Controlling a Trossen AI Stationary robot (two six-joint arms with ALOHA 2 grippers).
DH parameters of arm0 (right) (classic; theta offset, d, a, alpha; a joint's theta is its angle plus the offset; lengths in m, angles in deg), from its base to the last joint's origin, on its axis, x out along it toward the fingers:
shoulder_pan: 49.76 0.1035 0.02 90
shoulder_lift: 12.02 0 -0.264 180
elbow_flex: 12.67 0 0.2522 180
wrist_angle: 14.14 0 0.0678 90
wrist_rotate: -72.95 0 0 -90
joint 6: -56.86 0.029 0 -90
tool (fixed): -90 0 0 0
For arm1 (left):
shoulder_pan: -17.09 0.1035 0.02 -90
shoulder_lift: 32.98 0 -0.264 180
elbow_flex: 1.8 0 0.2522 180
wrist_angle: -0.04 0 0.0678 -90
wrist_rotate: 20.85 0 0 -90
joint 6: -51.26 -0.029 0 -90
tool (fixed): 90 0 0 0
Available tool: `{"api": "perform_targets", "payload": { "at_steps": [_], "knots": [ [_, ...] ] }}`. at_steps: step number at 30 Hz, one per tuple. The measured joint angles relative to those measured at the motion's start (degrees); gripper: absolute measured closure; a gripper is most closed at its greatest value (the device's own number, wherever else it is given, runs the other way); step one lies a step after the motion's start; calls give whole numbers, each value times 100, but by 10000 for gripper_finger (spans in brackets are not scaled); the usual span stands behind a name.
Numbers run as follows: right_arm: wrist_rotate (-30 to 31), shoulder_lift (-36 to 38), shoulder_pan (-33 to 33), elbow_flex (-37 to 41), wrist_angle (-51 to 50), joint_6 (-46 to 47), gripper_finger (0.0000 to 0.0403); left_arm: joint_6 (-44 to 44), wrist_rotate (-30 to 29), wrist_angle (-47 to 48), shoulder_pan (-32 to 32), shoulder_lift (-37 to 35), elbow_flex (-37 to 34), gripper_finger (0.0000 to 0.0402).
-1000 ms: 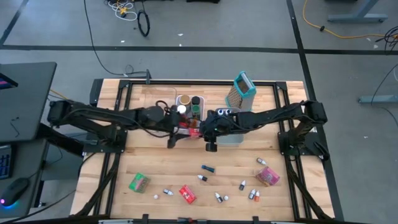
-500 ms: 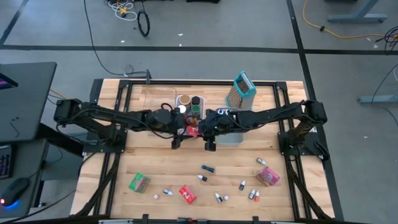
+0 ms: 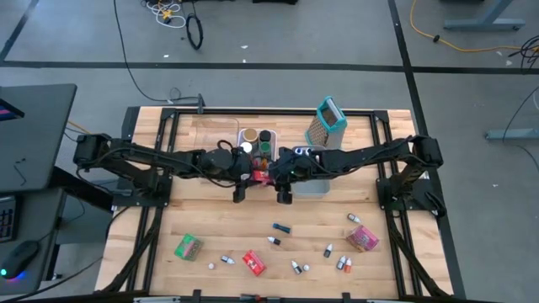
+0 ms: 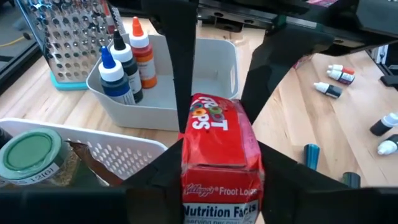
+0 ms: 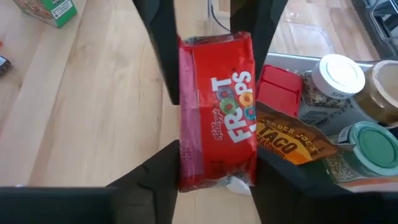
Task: Pick & Place Kitchen Items
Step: Put the red cereal box into the transparent bin
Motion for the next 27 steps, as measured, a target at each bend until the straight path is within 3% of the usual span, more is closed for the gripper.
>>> {"api": "perform_targets", "payload": {
  "at_steps": [8,20,27],
  "knots": [
    [647,377,187,11,-272,57,175,85,-144,232,0,-301,-7,240],
    [699,1111,443,7,-866,850,170,-70,-1469,1329,7,-2330,0,245],
    [704,1050,449,11,-855,781,170,-391,-2849,2390,72,-2941,-4,250]
  ]
}}
